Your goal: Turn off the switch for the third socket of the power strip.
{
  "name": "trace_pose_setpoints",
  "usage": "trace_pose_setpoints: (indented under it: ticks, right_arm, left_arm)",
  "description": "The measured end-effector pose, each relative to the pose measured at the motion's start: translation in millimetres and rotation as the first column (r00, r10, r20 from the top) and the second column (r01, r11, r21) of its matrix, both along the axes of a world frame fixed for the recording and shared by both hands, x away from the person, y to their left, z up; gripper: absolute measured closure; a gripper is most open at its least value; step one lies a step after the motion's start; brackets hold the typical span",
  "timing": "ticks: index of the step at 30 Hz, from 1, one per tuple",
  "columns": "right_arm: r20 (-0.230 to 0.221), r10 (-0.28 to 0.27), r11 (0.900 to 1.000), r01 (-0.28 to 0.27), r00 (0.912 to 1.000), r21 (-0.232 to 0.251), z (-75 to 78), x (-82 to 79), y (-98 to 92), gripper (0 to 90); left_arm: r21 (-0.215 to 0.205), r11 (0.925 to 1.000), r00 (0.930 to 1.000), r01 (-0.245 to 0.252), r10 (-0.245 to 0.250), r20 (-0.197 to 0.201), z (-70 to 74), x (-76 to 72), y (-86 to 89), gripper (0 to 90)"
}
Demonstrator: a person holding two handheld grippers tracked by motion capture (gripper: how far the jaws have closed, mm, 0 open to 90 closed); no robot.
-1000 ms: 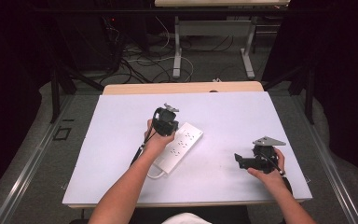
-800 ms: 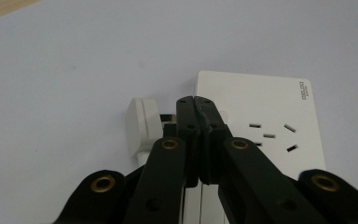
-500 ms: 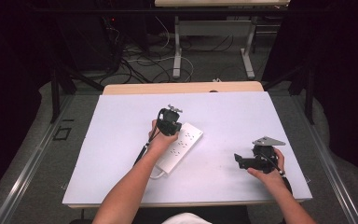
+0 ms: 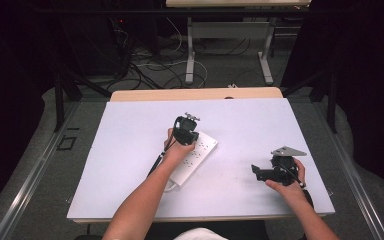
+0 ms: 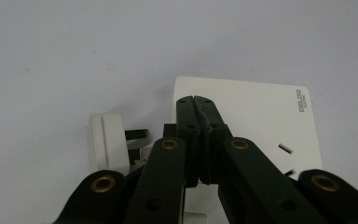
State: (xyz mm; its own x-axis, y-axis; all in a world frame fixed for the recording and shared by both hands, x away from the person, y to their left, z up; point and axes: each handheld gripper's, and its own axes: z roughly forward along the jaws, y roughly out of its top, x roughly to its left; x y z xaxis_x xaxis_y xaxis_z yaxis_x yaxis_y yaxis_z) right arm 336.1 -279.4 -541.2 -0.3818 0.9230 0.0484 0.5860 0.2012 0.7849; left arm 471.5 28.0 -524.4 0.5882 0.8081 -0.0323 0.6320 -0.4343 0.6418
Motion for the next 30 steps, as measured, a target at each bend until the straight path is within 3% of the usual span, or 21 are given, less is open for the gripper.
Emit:
trace_pose_setpoints:
  ticks: [4,9,10,30]
  right_arm:
    - [-0.001,0.000,1.000,0.000,1.0000,-0.002,-0.2,0.2,0.3,6.3]
    - [0.003,0.007,1.000,-0.007,1.0000,-0.008,0.3,0.0,0.4,6.3]
    - [0.001,0.005,1.000,-0.005,1.0000,-0.005,0.3,-0.1,0.8,6.3]
    - [-0.001,-0.003,1.000,0.003,1.0000,0.000,-0.1,0.7,-0.5,6.3]
  left_arm:
    - [-0.015,0.9998,0.9999,-0.013,0.013,-0.006,-0.6,-0.3,-0.8,89.8]
    - [0.006,1.0000,1.0000,-0.002,0.002,-0.007,-2.2,0.8,-1.3,89.8]
    - [-0.002,1.0000,1.0000,0.001,-0.001,0.005,-3.1,0.9,-1.3,89.8]
    - [-0.006,0.9999,0.9999,-0.009,0.009,-0.006,-2.5,1.7,-0.7,89.8]
